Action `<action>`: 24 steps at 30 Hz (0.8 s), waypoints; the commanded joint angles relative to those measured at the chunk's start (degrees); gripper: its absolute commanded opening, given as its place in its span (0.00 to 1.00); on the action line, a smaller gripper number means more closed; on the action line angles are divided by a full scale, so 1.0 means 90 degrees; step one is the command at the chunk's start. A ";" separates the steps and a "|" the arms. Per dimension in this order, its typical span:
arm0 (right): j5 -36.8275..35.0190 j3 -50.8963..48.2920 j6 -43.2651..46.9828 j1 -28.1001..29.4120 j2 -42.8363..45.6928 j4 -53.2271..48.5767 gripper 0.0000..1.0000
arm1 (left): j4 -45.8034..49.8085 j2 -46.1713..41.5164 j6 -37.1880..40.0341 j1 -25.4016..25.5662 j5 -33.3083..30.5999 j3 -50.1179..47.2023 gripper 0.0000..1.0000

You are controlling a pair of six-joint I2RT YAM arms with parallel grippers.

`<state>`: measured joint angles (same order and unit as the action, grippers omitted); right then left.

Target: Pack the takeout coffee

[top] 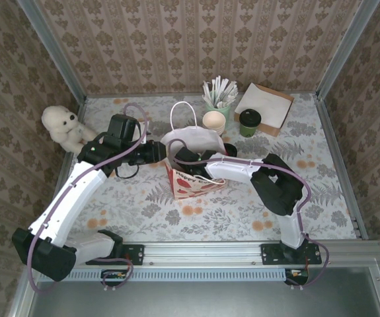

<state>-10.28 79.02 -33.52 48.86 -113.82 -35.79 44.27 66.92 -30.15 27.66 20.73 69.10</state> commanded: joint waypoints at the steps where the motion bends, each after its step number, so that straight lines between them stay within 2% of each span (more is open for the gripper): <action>1: 0.0198 0.0197 0.0205 0.0004 0.0509 -0.0030 0.75 | 0.0153 0.0036 0.0208 -0.0043 -0.0158 0.0178 0.27; 7: 0.0668 0.0198 0.0411 0.0003 0.0890 0.0131 0.78 | 0.0196 0.0036 0.0254 -0.0043 -0.0184 0.0222 0.20; 10: 0.0725 0.0223 0.0596 0.0006 0.0974 0.0087 0.74 | 0.0208 0.0028 0.0260 -0.0044 -0.0175 0.0242 0.16; 16: 0.0693 0.0262 0.1186 0.0004 0.0947 -0.0210 0.47 | 0.0208 0.0035 0.0294 -0.0044 -0.0184 0.0252 0.12; 21: 0.0857 0.0128 0.1659 0.0004 0.0863 -0.0261 0.09 | 0.0219 0.0036 0.0311 -0.0041 -0.0194 0.0252 0.10; 24: 0.0973 0.0082 0.1909 0.0008 0.0747 -0.0309 0.01 | 0.0217 0.0045 0.0313 -0.0036 -0.0213 0.0271 0.09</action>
<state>-3.38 79.77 -20.10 48.82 -106.37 -36.36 44.80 66.92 -28.67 27.66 19.49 69.80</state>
